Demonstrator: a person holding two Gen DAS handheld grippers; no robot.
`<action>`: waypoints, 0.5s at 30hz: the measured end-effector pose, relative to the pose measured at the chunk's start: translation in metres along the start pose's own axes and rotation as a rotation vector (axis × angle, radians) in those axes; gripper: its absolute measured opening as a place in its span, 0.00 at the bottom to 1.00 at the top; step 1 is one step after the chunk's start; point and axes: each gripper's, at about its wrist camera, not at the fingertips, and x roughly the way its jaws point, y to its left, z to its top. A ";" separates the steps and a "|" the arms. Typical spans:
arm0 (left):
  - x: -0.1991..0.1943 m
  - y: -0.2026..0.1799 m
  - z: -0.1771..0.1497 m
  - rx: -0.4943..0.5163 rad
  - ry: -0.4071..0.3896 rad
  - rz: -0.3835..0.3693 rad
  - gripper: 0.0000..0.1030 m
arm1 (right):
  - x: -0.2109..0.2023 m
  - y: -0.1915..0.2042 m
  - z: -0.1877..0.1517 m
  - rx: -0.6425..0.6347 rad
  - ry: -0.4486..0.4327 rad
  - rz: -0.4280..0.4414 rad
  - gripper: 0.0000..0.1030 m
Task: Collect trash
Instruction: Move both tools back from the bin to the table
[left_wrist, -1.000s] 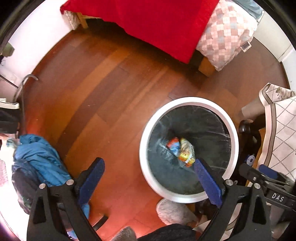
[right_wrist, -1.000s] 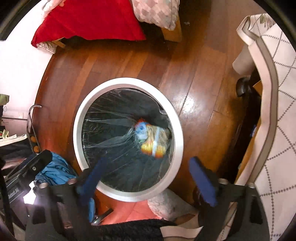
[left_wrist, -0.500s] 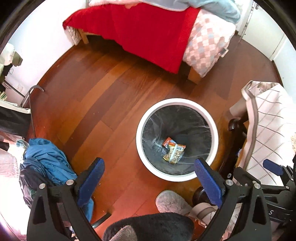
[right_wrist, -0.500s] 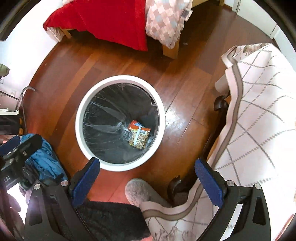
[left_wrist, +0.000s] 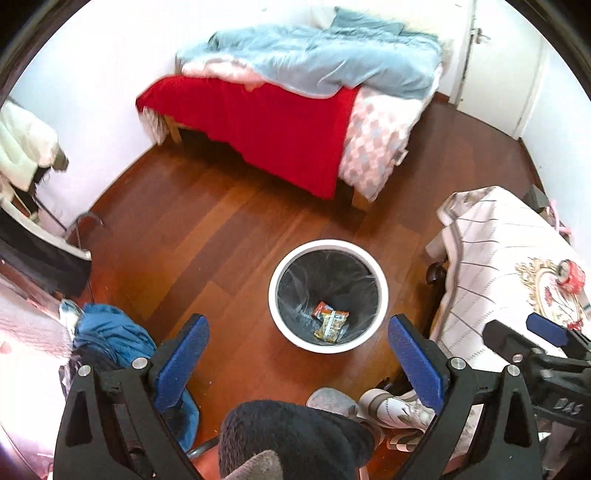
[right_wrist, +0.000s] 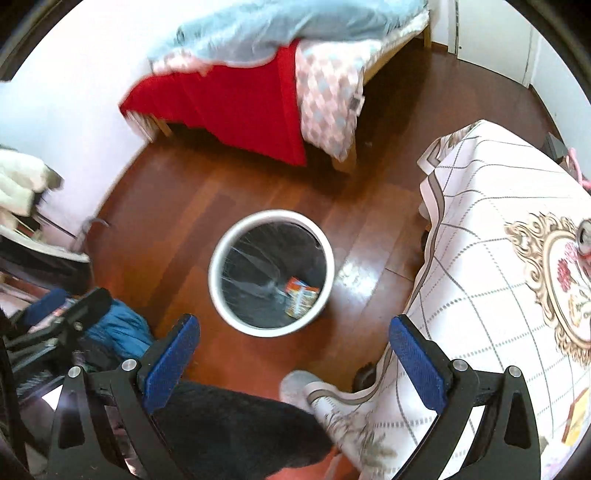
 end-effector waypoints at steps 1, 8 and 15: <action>-0.011 -0.007 -0.003 0.010 -0.015 -0.005 0.96 | -0.015 -0.004 -0.004 0.011 -0.019 0.014 1.00; -0.034 -0.080 -0.026 0.099 -0.037 -0.103 0.96 | -0.102 -0.073 -0.049 0.124 -0.091 0.027 1.00; 0.001 -0.198 -0.070 0.249 0.075 -0.195 0.96 | -0.152 -0.208 -0.124 0.356 -0.059 -0.144 1.00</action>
